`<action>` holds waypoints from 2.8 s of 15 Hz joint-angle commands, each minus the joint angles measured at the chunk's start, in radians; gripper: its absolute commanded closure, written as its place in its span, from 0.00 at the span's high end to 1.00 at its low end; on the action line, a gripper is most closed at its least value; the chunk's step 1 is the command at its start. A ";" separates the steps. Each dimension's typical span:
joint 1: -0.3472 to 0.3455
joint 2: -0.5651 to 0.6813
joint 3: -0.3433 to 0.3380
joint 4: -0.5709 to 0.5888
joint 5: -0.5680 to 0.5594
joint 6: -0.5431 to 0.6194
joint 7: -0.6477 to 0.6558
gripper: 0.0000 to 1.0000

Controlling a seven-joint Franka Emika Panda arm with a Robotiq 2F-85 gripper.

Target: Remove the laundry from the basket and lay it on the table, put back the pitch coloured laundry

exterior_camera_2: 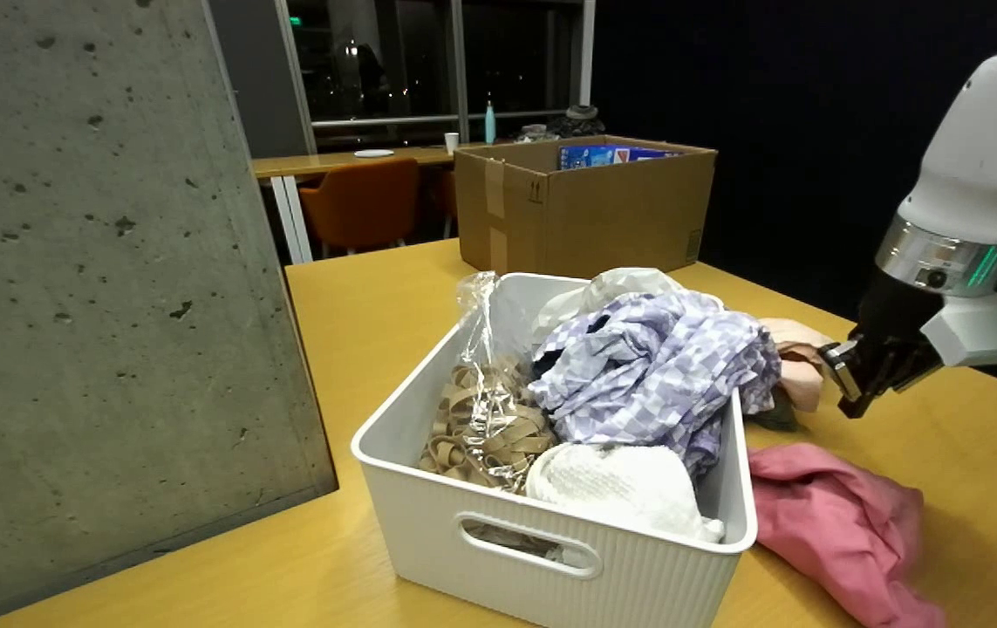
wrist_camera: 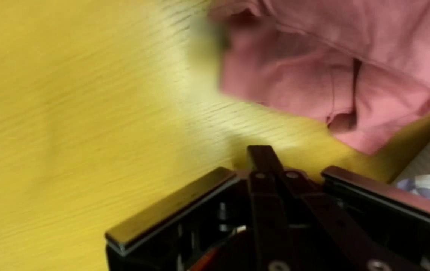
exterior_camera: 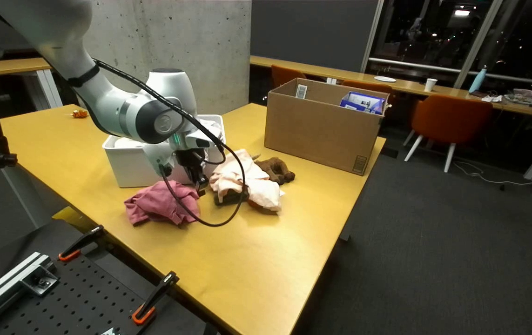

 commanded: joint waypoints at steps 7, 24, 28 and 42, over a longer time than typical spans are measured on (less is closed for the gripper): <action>-0.041 -0.160 -0.124 -0.057 -0.146 -0.028 0.149 0.40; -0.411 0.167 0.196 0.522 0.412 -0.221 -0.268 1.00; -0.429 0.257 0.243 0.647 0.481 -0.389 -0.303 1.00; -0.377 0.513 0.164 0.851 0.440 -0.519 -0.189 1.00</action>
